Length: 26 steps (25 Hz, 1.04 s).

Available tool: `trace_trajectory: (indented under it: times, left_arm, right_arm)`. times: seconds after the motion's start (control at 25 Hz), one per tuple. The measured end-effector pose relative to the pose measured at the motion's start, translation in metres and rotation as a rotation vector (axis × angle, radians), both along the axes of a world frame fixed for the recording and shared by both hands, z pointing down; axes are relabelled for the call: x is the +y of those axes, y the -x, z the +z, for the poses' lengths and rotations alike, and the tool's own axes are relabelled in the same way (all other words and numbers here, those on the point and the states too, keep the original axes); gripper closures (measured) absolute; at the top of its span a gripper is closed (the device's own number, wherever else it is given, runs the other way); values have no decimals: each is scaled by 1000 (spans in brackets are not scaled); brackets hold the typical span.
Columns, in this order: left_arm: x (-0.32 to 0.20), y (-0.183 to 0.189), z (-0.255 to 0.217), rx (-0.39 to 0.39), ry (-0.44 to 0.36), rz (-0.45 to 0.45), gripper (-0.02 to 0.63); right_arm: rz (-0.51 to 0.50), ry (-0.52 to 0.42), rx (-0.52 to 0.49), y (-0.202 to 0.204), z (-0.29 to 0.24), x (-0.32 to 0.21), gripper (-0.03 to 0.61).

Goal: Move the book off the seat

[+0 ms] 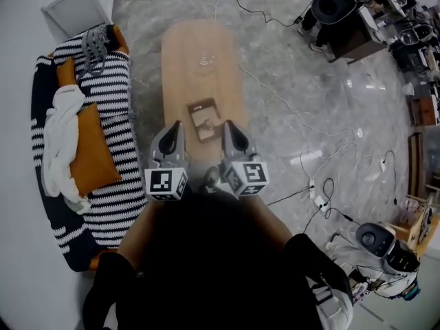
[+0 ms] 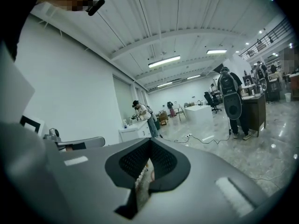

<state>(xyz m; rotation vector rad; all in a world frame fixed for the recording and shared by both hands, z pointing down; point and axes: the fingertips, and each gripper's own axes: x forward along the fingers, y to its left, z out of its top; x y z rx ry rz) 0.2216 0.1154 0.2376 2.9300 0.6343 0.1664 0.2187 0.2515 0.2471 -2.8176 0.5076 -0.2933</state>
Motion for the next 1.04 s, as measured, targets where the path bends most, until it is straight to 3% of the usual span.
trace_trajectory:
  times: [0.68, 1.04]
  left_arm:
    - [13, 9, 0, 0, -10, 18, 607]
    - [18, 11, 3, 8, 1, 30, 607]
  right_arm:
    - [-50, -15, 11, 7, 2, 3, 571]
    - [-47, 23, 42, 9, -4, 7, 571]
